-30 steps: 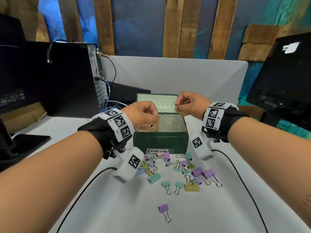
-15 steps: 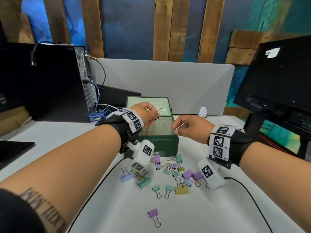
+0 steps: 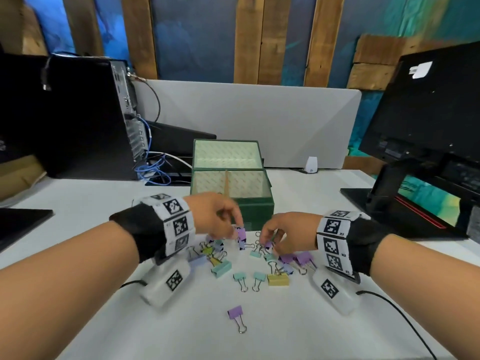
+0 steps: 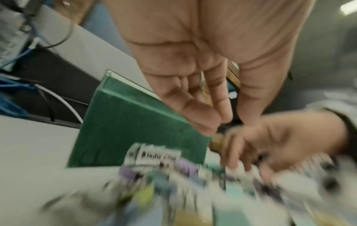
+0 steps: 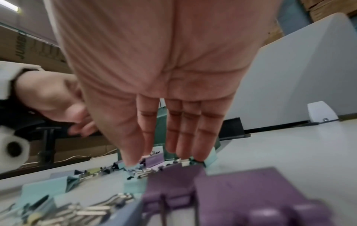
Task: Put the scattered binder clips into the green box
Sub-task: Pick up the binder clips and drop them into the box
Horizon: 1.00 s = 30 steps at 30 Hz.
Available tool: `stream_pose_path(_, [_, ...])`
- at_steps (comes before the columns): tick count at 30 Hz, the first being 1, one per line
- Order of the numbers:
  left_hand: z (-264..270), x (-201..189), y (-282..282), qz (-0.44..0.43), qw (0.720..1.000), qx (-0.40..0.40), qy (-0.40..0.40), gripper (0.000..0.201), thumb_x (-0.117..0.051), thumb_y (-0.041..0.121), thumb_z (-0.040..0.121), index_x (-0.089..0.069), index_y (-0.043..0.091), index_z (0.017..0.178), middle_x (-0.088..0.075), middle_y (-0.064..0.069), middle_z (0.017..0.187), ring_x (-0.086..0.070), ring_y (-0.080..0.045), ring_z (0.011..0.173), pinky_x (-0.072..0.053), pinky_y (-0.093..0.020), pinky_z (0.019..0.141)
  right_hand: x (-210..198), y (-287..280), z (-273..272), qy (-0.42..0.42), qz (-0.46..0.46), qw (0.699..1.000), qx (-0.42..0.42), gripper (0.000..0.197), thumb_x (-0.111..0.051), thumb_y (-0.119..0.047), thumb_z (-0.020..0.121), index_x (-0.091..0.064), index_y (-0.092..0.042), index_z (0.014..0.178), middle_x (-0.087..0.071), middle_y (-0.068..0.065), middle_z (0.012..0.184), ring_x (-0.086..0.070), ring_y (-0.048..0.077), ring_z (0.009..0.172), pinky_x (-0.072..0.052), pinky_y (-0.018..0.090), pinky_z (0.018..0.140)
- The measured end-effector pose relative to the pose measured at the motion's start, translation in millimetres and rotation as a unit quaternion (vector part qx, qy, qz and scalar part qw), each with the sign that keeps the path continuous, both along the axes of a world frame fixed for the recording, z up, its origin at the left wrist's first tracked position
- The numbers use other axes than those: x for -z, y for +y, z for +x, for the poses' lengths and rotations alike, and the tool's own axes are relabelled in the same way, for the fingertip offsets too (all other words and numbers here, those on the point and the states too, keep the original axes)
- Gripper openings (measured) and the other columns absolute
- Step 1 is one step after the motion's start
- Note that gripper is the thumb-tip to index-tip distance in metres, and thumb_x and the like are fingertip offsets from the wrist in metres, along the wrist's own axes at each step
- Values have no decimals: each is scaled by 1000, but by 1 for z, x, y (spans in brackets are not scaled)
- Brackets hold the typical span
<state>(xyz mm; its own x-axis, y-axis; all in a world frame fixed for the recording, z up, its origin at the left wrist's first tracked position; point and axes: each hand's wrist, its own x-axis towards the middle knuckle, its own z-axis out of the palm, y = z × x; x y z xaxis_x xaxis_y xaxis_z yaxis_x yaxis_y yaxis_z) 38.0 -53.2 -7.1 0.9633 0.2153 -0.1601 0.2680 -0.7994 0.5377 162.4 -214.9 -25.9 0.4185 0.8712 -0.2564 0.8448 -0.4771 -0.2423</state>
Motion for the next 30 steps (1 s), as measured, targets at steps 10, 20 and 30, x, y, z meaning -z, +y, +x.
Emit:
stream_pose_path(10, [-6,23,-43,161,964,193,84,41,-70,27,80,-59,37,119,-57,6,117,-52,-9,93,-45,-24,87,10,16,-3,-52,-67,996,-15,44,-68,-25,81,-57,-32,123,-56,-5,117,-64,21,99,-47,24,76])
stream_pose_path(20, [-5,27,-52,212,939,251,98,46,-63,19,84,-55,40,124,-51,9,132,-50,-16,119,-44,-36,103,10,16,-9,-52,-48,997,-38,45,-65,-24,83,-55,-31,126,-53,2,121,-54,19,103,-43,27,83])
stream_pose_path(30, [-5,27,-50,229,942,218,118,40,-63,21,85,-57,38,121,-54,8,123,-54,-15,108,-48,-29,93,17,18,-3,-28,-48,998,-18,27,-67,-24,82,-62,-29,108,-53,-6,105,-67,26,94,-56,36,83])
